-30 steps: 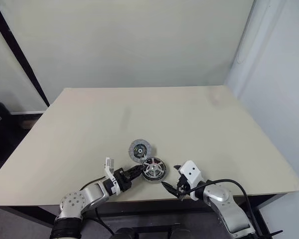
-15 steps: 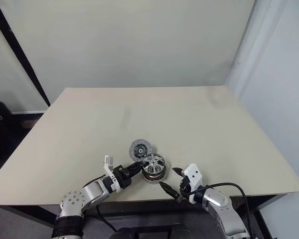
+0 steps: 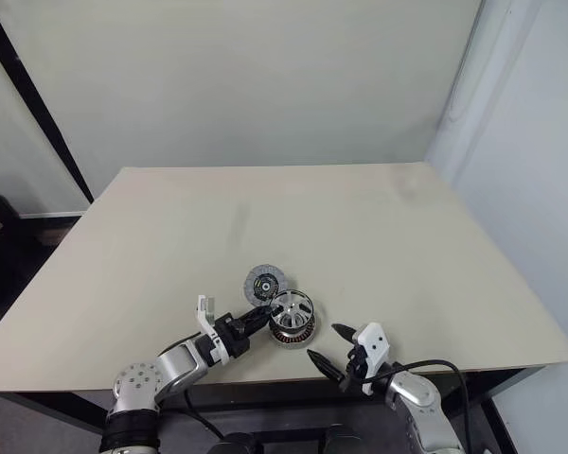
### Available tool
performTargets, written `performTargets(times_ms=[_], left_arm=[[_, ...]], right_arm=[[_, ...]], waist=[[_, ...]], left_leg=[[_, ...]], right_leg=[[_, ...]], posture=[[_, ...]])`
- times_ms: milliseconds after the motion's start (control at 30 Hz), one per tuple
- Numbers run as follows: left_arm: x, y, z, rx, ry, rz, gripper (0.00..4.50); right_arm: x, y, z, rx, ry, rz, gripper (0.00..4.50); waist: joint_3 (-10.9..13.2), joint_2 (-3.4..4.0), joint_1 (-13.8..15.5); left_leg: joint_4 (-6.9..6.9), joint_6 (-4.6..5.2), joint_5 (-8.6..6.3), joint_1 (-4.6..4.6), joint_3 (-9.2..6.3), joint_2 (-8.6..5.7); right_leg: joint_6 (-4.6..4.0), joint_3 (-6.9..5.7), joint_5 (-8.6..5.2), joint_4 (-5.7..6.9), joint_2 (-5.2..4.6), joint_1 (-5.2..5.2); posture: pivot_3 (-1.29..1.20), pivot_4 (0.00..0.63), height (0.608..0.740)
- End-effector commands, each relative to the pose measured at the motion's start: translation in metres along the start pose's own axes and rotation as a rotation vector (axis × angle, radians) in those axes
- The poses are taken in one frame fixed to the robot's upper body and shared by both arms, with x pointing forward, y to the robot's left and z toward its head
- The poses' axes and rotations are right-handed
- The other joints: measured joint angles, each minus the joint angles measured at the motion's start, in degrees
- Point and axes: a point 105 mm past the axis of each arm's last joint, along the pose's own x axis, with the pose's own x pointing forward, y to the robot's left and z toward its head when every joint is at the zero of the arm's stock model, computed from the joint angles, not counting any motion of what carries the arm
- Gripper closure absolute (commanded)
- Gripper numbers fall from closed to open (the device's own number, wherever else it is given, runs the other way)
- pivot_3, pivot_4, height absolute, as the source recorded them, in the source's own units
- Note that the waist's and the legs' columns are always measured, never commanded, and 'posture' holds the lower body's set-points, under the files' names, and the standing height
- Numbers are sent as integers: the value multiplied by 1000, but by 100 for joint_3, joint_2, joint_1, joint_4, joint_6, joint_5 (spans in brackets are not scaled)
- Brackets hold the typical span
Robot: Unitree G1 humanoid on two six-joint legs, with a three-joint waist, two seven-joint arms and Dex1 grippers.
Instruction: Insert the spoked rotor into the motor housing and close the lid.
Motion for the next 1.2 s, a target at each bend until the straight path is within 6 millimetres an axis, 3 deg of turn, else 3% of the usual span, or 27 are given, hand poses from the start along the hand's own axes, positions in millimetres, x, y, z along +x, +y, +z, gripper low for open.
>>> performTargets(times_ms=[33, 667, 1067, 1200], left_arm=[[5, -10, 2, 8, 7, -46, 4278], [9, 0, -2, 12, 14, 5, 4278], [8, 0, 4, 53, 3, 33, 216], [7, -9, 7, 119, 11, 34, 58]], right_arm=[[2, -3, 12, -51, -41, 6, 0], [-1, -6, 9, -66, -16, 0, 0], [-2, -7, 9, -71, -12, -13, 0], [-3, -10, 9, -74, -15, -34, 0]], waist=[[0, 0, 0], [-1, 1, 0], [-9, 14, 1], [-9, 13, -1]], left_leg=[[0, 0, 0, 0, 0, 0], [1, 1, 1, 3, 1, -1], [14, 1, 1, 15, -1, -1], [29, -2, -1, 16, -2, -1]], right_leg=[[0, 0, 0, 0, 0, 0], [0, 2, 0, 2, 1, 4], [0, 0, 0, 2, 1, 23], [0, 1, 0, 1, 0, 32]], posture=[[0, 0, 740], [0, 0, 740], [0, 0, 740], [0, 0, 740]])
